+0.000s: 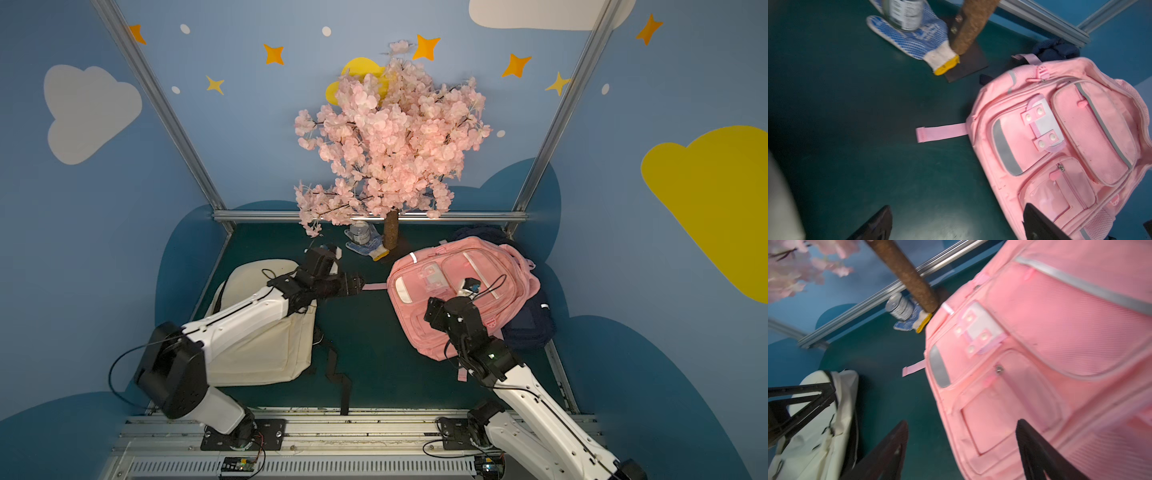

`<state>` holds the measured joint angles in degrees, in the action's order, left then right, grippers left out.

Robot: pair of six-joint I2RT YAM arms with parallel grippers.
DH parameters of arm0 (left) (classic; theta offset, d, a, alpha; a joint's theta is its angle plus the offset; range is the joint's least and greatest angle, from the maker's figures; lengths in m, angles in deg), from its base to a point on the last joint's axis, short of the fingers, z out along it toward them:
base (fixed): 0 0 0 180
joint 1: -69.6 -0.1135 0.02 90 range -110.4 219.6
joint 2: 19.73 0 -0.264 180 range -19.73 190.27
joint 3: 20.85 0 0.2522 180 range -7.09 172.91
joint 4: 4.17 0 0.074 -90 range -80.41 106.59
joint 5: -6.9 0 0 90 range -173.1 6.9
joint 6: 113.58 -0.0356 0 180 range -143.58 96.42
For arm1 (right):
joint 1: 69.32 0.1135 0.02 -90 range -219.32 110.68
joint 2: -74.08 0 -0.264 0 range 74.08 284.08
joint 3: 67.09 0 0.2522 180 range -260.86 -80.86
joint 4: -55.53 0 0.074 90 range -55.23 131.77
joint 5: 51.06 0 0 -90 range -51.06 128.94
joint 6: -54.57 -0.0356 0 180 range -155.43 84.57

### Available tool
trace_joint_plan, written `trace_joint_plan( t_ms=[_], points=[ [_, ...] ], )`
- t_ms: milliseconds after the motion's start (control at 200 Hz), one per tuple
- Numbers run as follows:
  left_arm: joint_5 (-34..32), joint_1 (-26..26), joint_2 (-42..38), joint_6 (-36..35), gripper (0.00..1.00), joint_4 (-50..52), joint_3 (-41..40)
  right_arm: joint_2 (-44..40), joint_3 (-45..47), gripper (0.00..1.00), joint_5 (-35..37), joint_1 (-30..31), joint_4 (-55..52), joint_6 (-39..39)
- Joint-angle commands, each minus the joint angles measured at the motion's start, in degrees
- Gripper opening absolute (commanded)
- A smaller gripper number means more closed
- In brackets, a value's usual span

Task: Zip up the backpack
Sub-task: Pick up the backpack from the backpack.

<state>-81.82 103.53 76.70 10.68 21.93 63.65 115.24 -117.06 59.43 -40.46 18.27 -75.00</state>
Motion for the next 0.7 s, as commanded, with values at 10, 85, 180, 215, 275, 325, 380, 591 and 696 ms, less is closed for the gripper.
trace_joint_plan(
  t_ms=[10,85,180,215,275,325,380,591,696],
  points=[
    [6.73,1.26,9.92,-2.69,0.97,-1.48,8.63,-5.05,3.97,0.83,-7.3,-9.2,-8.55,2.8],
    [7.84,1.8,15.3,-2.8,0.96,-0.75,13.67,-6.18,6.11,0.83,-13.44,-15.73,-9.01,3.01],
    [8.22,2.28,20.88,-2.71,0.96,-0.51,18.65,-6.41,8.44,0.83,-19.21,-22.67,-8.89,2.92],
    [8.22,2.31,22.87,-2.62,0.96,-0.22,20.27,-6.53,9.04,0.83,-20.22,-24.63,-8.99,2.97],
    [8.3,2.42,25.97,-2.46,0.96,0.0,22.83,-6.7,9.65,0.83,-20.49,-27.16,-9.39,3.22],
    [8.89,2.43,28.49,-2.27,0.96,0.44,24.94,-6.72,10.22,0.83,-20.5,-28.66,-9.37,3.52],
    [9.62,2.45,30.75,-2.1,0.95,0.5,26.84,-6.35,11.0,0.83,-21.14,-29.96,-8.47,3.85],
    [11.73,3.24,36.08,-2.1,0.86,-0.44,31.42,0.66,13.58,0.76,-28.45,-32.75,-0.2,3.76],
    [13.84,3.5,37.4,-1.69,0.69,-0.3,32.57,3.31,13.6,0.62,-29.47,-32.8,2.32,4.22]
  ],
)
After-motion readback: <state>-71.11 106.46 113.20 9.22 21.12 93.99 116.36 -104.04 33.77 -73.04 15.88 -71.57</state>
